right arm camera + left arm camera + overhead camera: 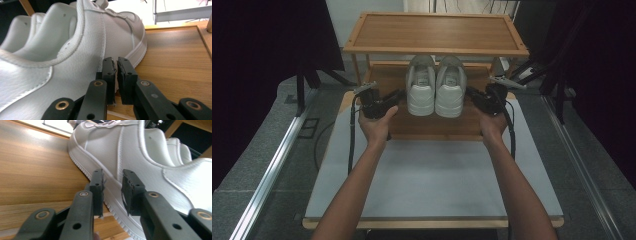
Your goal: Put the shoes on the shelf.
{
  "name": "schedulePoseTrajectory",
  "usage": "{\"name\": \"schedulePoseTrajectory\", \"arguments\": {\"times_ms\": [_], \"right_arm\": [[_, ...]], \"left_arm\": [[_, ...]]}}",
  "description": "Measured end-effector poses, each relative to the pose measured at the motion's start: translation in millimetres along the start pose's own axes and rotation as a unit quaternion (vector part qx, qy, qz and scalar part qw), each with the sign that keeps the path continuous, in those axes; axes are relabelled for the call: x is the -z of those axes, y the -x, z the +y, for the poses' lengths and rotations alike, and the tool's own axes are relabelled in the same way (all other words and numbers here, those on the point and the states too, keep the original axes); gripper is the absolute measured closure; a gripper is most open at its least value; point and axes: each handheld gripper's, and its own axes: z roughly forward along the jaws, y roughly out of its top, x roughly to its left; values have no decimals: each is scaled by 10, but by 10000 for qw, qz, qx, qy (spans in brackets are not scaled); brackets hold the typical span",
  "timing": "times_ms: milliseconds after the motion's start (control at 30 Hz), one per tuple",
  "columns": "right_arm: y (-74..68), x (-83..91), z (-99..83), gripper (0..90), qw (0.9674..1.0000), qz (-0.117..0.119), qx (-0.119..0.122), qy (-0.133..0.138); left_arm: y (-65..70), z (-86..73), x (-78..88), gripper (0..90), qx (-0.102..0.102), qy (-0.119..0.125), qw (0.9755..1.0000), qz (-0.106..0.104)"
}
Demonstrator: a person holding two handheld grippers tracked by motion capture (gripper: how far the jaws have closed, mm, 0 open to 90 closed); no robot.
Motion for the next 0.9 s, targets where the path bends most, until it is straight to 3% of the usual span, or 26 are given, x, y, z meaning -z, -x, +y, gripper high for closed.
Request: {"name": "schedulePoseTrajectory", "arguments": {"times_ms": [233,467,567,700,900], "right_arm": [[2,145,13,766,9998,123,146,86],[-62,336,-30,648,9982,419,407,168],[-89,443,-93,621,9970,518,523,253],[-101,579,-195,591,9953,672,593,368],[-120,765,-379,545,9926,789,869,300]], "left_arm": [[38,42,139,582,-252,80,9996,25],[103,52,312,511,-638,136,9977,-166],[119,37,403,494,-705,160,9969,-311],[159,-39,511,466,-904,82,9948,-462],[174,-248,714,419,-1020,-8,9928,-621]]}}
